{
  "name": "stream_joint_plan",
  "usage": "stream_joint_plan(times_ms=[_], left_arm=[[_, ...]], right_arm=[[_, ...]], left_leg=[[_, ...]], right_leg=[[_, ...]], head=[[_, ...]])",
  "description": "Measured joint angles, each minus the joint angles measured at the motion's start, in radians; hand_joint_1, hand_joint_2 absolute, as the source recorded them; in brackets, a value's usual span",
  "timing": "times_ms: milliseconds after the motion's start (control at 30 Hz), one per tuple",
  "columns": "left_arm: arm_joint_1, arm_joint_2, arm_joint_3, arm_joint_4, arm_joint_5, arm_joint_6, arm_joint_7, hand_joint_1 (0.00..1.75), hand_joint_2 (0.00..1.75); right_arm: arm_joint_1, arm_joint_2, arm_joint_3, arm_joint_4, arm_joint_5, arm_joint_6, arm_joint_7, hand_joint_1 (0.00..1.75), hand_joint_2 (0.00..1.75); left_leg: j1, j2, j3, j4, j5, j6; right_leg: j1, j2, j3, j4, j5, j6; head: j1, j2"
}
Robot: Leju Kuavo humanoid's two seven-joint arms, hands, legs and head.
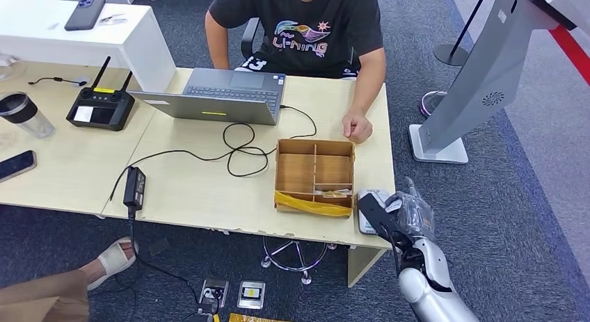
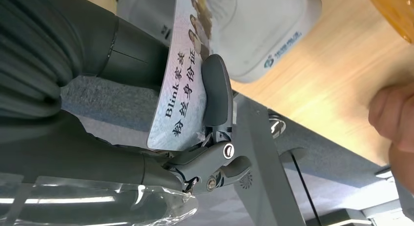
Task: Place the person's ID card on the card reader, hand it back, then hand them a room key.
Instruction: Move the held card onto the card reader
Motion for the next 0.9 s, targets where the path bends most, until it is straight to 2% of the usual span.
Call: stream_joint_plan(times_ms=[533,900], left_arm=[[0.001,0.002,0.000,0.001,0.001,-0.003,0.000,0.00,1.75],[0.002,0.003,0.000,0.001,0.001,-0.006,0.000,0.00,1.75]], right_arm=[[0.000,0.035,0.000,0.055,-0.015,-0.002,-0.017,1.75,1.75],[-0.016,0.024,0.001,0.023,0.000,-0.045,0.033,1.75,1.75]], left_leg=[[0.000,0.003,0.002,0.000,0.000,0.000],[0.000,0.003,0.002,0.000,0.000,0.000]], right_leg=[[0.000,0.002,0.001,0.000,0.001,0.000],[0.000,0.002,0.001,0.000,0.001,0.000]], head=[[0.000,0.000],[0.000,0.000]])
